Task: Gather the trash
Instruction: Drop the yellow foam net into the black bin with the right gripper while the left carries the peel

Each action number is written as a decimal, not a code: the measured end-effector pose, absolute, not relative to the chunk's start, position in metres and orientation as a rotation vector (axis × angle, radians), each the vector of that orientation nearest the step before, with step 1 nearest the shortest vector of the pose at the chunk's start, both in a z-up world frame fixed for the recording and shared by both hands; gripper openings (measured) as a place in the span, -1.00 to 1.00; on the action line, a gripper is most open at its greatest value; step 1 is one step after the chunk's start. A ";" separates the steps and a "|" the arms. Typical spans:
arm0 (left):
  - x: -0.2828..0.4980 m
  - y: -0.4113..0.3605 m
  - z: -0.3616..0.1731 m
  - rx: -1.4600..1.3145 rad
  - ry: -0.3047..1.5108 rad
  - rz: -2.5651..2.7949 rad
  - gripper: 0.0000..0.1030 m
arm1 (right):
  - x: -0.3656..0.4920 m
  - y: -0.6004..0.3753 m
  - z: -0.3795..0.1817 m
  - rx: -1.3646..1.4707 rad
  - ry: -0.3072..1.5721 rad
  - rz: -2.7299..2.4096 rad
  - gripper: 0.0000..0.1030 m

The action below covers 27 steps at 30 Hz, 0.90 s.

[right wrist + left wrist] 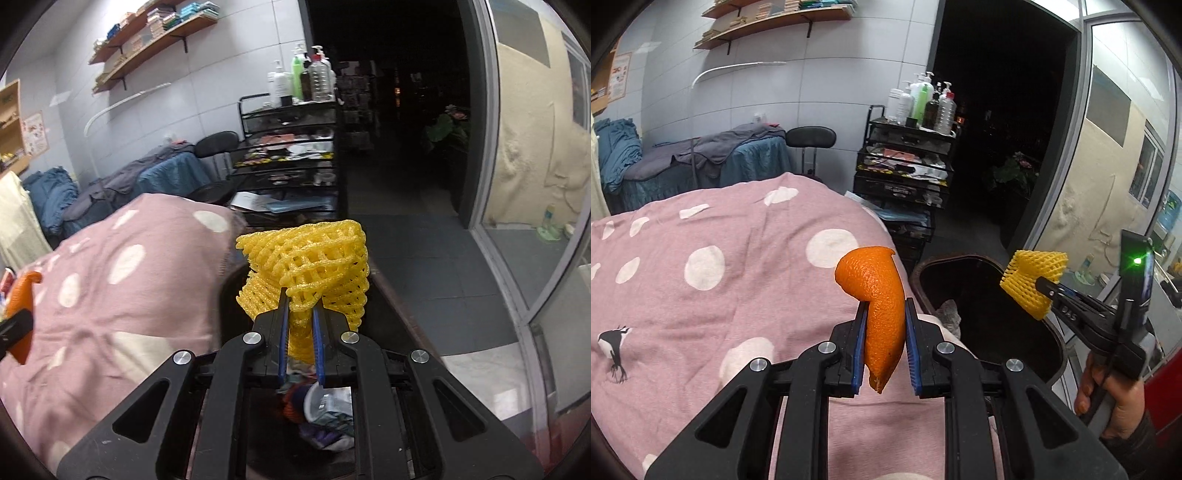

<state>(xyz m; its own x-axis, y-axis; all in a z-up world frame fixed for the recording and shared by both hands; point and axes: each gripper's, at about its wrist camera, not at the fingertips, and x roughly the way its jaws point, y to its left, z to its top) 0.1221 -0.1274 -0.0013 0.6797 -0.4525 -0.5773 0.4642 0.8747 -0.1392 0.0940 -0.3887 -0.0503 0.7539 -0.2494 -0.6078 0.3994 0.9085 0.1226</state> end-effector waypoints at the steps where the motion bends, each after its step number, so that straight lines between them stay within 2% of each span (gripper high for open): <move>1: 0.123 -0.130 -0.002 0.022 0.646 -0.520 -0.63 | 0.096 -0.391 -0.054 0.247 0.633 -0.370 -0.76; 14: 0.128 -0.153 -0.007 0.047 0.672 -0.568 -0.63 | 0.116 -0.411 -0.092 0.200 0.747 -0.428 -0.76; 16: 0.129 -0.157 -0.008 0.055 0.677 -0.574 -0.63 | 0.118 -0.410 -0.095 0.207 0.757 -0.433 -0.59; 18: 0.129 -0.161 -0.009 0.061 0.679 -0.578 -0.63 | 0.118 -0.412 -0.096 0.226 0.754 -0.430 -0.20; 19: 0.128 -0.162 -0.009 0.064 0.679 -0.580 -0.63 | 0.116 -0.412 -0.096 0.230 0.747 -0.433 -0.08; 20: 0.128 -0.163 -0.009 0.067 0.678 -0.584 -0.63 | 0.113 -0.412 -0.096 0.232 0.734 -0.441 0.14; 27: 0.131 -0.173 -0.008 0.078 0.677 -0.608 -0.63 | 0.101 -0.415 -0.090 0.275 0.698 -0.462 0.55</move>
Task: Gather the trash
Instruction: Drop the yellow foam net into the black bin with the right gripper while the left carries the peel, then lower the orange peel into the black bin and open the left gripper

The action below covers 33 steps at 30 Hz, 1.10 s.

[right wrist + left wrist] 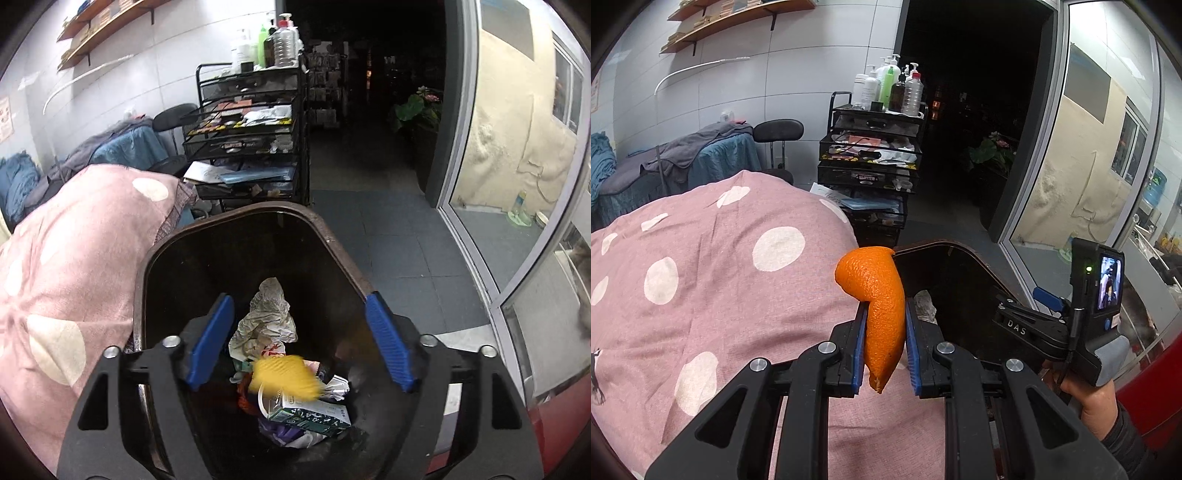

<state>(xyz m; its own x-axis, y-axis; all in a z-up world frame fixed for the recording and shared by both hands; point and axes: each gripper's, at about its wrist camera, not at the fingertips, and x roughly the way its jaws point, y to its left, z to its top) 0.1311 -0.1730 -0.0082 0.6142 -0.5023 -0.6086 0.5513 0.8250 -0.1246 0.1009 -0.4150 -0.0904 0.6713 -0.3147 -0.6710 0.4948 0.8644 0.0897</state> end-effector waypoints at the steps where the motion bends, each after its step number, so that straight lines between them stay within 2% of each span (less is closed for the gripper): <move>1: 0.131 -0.175 -0.008 0.080 0.678 -0.613 -0.63 | 0.096 -0.416 -0.089 0.291 0.686 -0.467 0.57; 14: 0.145 -0.214 -0.013 0.098 0.737 -0.705 -0.63 | 0.053 -0.425 -0.064 0.381 0.542 -0.520 0.81; 33: 0.173 -0.273 -0.043 0.136 0.886 -0.797 -0.63 | 0.024 -0.451 -0.053 0.463 0.460 -0.659 0.89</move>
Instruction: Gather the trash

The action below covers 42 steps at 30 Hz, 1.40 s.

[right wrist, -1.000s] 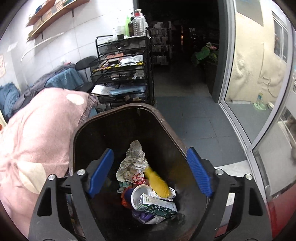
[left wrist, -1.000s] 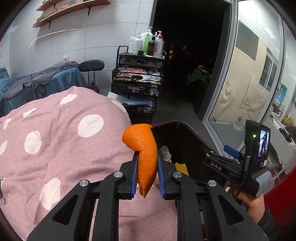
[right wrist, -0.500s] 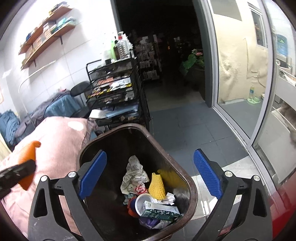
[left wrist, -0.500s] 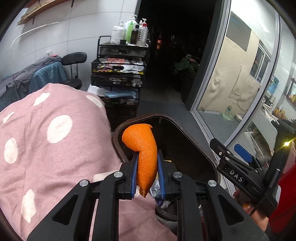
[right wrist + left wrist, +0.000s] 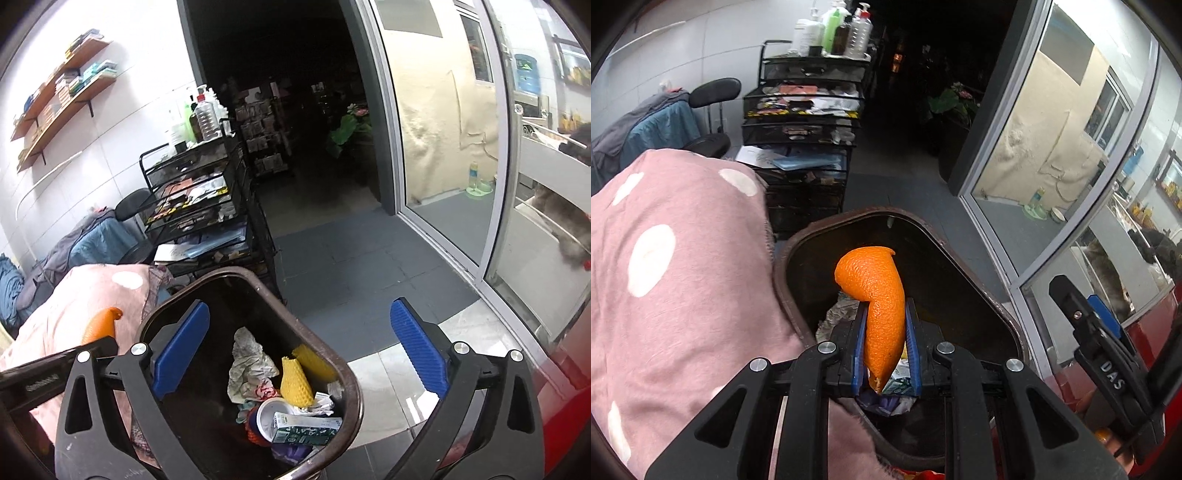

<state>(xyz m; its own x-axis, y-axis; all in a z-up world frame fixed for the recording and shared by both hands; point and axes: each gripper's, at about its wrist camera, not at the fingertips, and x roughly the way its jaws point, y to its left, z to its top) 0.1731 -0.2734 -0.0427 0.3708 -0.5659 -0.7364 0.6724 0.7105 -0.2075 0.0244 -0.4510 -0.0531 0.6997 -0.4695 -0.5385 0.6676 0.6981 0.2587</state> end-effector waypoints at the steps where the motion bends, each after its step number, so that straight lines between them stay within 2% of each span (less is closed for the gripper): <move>1: 0.173 -0.277 -0.044 0.140 0.894 -0.802 -0.63 | 0.024 -0.452 -0.053 0.466 0.459 -0.660 0.89; 4: 0.172 -0.284 -0.050 0.156 0.910 -0.806 -0.63 | 0.021 -0.458 -0.054 0.475 0.457 -0.668 0.89; 6: 0.172 -0.287 -0.053 0.165 0.919 -0.811 -0.57 | 0.020 -0.460 -0.055 0.478 0.458 -0.674 0.89; 7: 0.172 -0.287 -0.055 0.173 0.919 -0.810 -0.47 | 0.019 -0.461 -0.055 0.480 0.457 -0.678 0.89; 9: 0.172 -0.287 -0.056 0.188 0.910 -0.791 -0.06 | 0.019 -0.465 -0.056 0.488 0.459 -0.684 0.89; 10: 0.171 -0.285 -0.055 0.185 0.898 -0.781 0.27 | 0.019 -0.466 -0.057 0.491 0.461 -0.689 0.89; 11: 0.171 -0.283 -0.054 0.178 0.888 -0.776 0.50 | 0.018 -0.467 -0.057 0.493 0.461 -0.691 0.89; 14: 0.172 -0.278 -0.049 0.150 0.874 -0.768 0.63 | 0.018 -0.468 -0.057 0.493 0.462 -0.696 0.89; 18: 0.167 -0.272 -0.042 0.154 0.830 -0.749 0.67 | 0.019 -0.468 -0.057 0.491 0.462 -0.697 0.89; 26: 0.141 -0.239 -0.014 0.157 0.658 -0.696 0.89 | 0.021 -0.463 -0.057 0.471 0.469 -0.675 0.89; 42: 0.100 -0.138 0.013 0.034 0.486 -0.531 0.89 | 0.029 -0.401 -0.037 0.338 0.403 -0.482 0.89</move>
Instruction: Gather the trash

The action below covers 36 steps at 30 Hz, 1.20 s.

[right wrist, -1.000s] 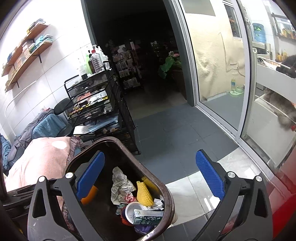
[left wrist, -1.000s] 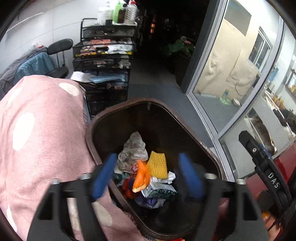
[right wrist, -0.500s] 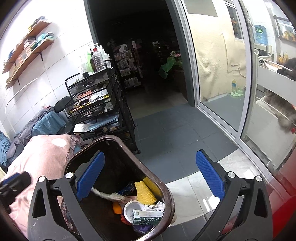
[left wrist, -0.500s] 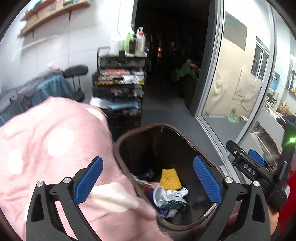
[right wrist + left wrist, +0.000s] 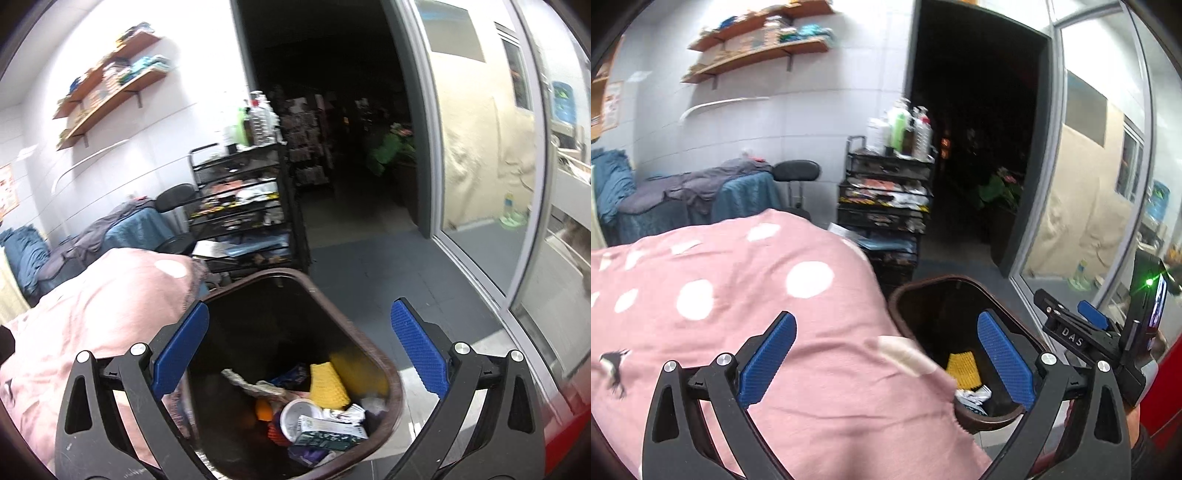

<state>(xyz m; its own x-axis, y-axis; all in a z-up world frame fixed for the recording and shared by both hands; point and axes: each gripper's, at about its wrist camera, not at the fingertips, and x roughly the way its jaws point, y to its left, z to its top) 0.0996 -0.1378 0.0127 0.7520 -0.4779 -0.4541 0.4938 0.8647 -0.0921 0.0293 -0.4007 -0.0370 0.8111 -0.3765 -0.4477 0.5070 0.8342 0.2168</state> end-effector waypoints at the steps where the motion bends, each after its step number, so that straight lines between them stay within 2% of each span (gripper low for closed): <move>1: 0.097 -0.132 0.014 0.028 0.476 -0.515 0.89 | 0.029 -0.397 -0.035 0.331 0.397 -0.470 0.89; 23: 0.064 -0.022 0.011 -0.119 0.400 -0.242 0.89 | 0.015 -0.264 -0.005 0.142 0.322 -0.155 0.89; 36: 0.036 0.011 0.008 -0.146 0.330 -0.169 0.89 | -0.007 -0.217 0.000 0.099 0.265 -0.058 0.89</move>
<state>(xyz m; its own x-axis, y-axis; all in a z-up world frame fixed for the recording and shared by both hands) 0.0362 0.0106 0.0084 0.9323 -0.1883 -0.3087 0.1407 0.9754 -0.1700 -0.0071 -0.2171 0.0003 0.9634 -0.0441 -0.2645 0.0702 0.9935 0.0901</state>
